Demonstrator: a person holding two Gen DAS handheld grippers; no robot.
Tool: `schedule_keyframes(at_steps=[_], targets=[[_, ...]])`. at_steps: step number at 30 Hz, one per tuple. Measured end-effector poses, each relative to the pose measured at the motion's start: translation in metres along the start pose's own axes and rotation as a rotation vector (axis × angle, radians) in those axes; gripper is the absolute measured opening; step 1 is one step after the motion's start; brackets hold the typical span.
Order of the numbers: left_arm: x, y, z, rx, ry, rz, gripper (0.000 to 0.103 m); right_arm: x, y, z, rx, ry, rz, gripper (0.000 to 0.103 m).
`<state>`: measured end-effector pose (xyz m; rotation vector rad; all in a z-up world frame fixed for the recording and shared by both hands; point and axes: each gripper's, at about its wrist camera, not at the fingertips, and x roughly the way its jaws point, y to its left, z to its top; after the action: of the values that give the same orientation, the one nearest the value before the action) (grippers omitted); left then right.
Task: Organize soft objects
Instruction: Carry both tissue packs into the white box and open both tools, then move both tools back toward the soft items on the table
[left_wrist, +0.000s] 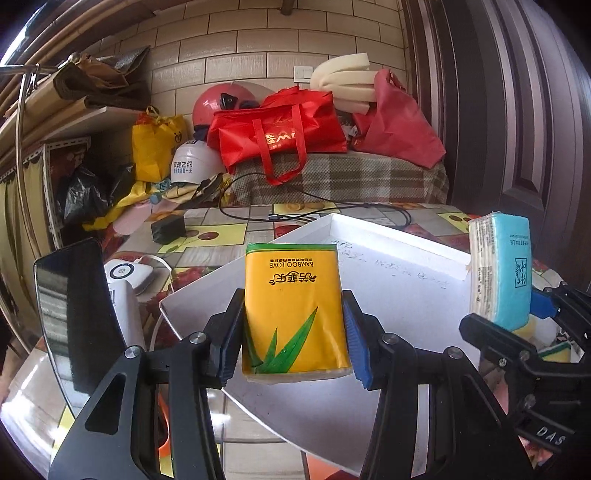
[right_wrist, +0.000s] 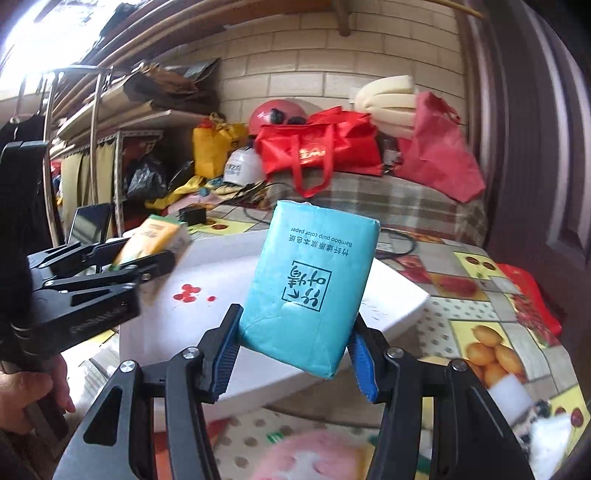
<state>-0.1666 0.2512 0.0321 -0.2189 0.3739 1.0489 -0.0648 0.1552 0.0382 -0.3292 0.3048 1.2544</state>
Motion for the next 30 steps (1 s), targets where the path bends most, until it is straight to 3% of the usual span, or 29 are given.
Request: schedule_keyframes(at_steps=[3, 6, 8, 9, 15, 18, 19, 25, 30], targets=[[0.007, -0.001, 0.001, -0.006, 0.014, 0.008, 0.049, 0.014, 0.007, 0.004, -0.012, 0.027, 0.007, 0.056], [0.006, 0.000, 0.001, -0.014, 0.000, 0.013, 0.060, 0.024, 0.008, 0.006, -0.013, 0.064, 0.003, 0.063], [0.004, 0.000, 0.002, -0.011, -0.012, 0.015, 0.098, 0.026, 0.006, 0.005, -0.007, 0.081, -0.001, 0.087], [0.003, -0.001, 0.002, -0.006, -0.015, 0.019, 0.103, 0.026, 0.005, 0.005, -0.004, 0.082, -0.001, 0.087], [-0.001, -0.002, 0.003, -0.004, -0.042, 0.032, 0.103, 0.024, 0.008, 0.005, -0.018, 0.080, -0.011, 0.088], [-0.010, 0.006, 0.001, -0.041, -0.076, 0.036, 0.103, 0.020, 0.007, 0.006, -0.012, 0.059, -0.023, 0.103], [-0.013, 0.007, -0.001, -0.051, -0.089, 0.031, 0.103, 0.016, 0.006, 0.006, -0.006, 0.041, -0.026, 0.103], [-0.039, 0.009, -0.010, -0.077, -0.124, -0.070, 0.103, -0.009, -0.010, 0.001, 0.077, -0.031, -0.063, 0.103], [-0.054, 0.010, -0.017, -0.130, -0.094, -0.157, 0.103, -0.038, -0.023, -0.009, 0.114, -0.079, -0.093, 0.103]])
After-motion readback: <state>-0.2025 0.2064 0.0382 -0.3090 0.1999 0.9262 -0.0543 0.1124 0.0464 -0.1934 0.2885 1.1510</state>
